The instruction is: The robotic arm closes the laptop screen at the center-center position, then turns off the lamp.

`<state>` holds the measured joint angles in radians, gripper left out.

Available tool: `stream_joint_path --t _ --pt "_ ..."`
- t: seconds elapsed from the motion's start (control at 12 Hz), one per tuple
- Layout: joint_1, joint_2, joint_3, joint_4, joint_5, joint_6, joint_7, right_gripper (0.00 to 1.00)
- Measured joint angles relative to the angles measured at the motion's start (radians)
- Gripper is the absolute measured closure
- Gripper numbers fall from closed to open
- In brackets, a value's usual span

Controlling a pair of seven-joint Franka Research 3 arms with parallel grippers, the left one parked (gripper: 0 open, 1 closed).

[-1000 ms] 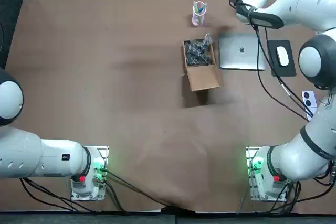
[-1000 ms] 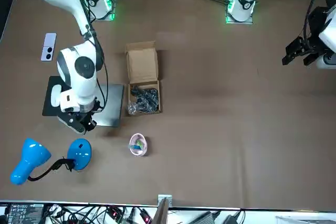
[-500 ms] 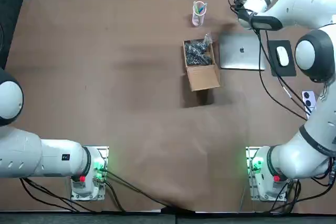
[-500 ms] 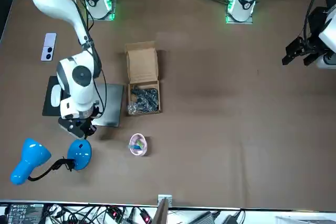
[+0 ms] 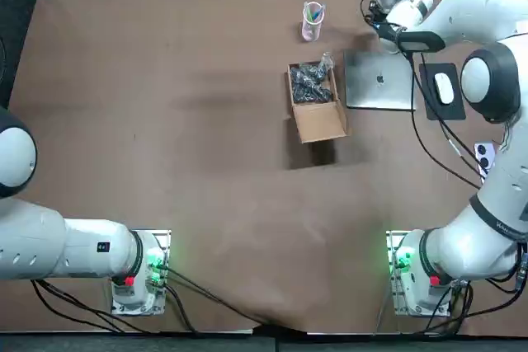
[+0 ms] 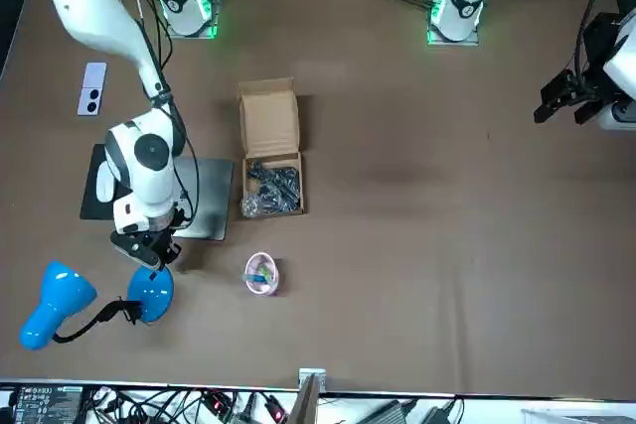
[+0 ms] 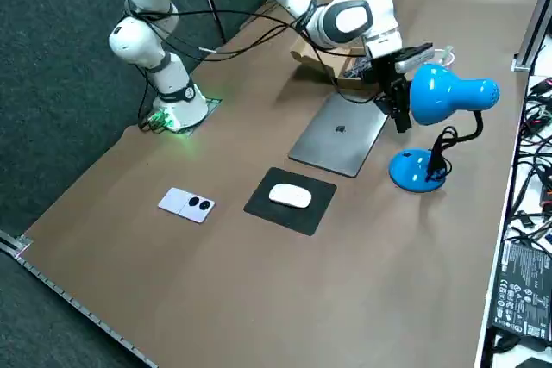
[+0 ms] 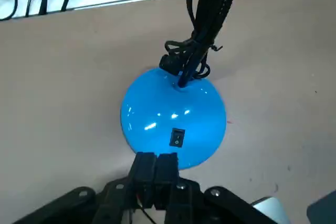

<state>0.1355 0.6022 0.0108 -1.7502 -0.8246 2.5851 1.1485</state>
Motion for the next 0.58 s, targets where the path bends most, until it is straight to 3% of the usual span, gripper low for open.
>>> stream_joint_path --t 0.58 --pt "-0.008 0.057 -0.02 0.02 -0.013 0.061 0.0 0.98"
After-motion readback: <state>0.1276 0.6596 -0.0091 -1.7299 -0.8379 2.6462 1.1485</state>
